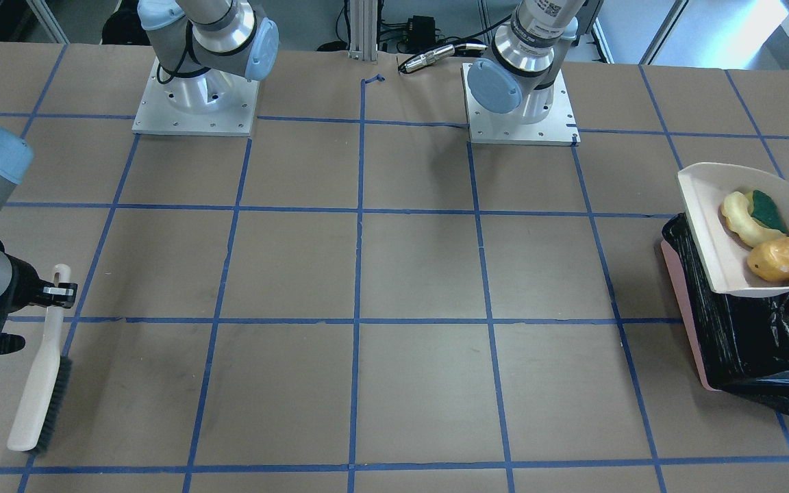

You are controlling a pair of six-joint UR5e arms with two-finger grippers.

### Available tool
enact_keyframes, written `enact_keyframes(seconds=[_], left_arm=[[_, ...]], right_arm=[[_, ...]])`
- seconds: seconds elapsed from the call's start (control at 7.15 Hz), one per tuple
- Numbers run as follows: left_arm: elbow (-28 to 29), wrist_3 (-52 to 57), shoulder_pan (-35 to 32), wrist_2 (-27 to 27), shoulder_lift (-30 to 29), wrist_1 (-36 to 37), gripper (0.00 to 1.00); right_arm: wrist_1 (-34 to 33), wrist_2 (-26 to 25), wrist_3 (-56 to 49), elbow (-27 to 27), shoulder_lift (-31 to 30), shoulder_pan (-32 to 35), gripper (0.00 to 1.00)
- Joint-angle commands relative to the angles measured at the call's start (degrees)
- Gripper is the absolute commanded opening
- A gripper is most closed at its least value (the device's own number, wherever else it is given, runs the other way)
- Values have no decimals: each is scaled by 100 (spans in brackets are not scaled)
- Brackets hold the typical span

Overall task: Sweep and dump trash into bin
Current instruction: 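Carry the dustpan to the black bin with left gripper while right withdraws brush, then tip the dustpan over the bin with left gripper while right sets down brush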

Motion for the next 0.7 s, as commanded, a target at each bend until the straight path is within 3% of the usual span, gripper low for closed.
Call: enact_keyframes(seconds=[0.0,0.28,0.42,0.56], left_arm=[[817,527,130,-4,-697,145,0],[1573,887,130,-30,-1374,624,0],[1777,1072,130,-91,-1638,855,0],[1762,1457,130,-248,-1772,1457,0]], right_arm=[[-68,13,-17,31,5,-5,9],[-138,22,-17,40,32,-5,52],[-147,-4,-25,40,32,-5,63],[-139,5,-26,40,32,-5,83]])
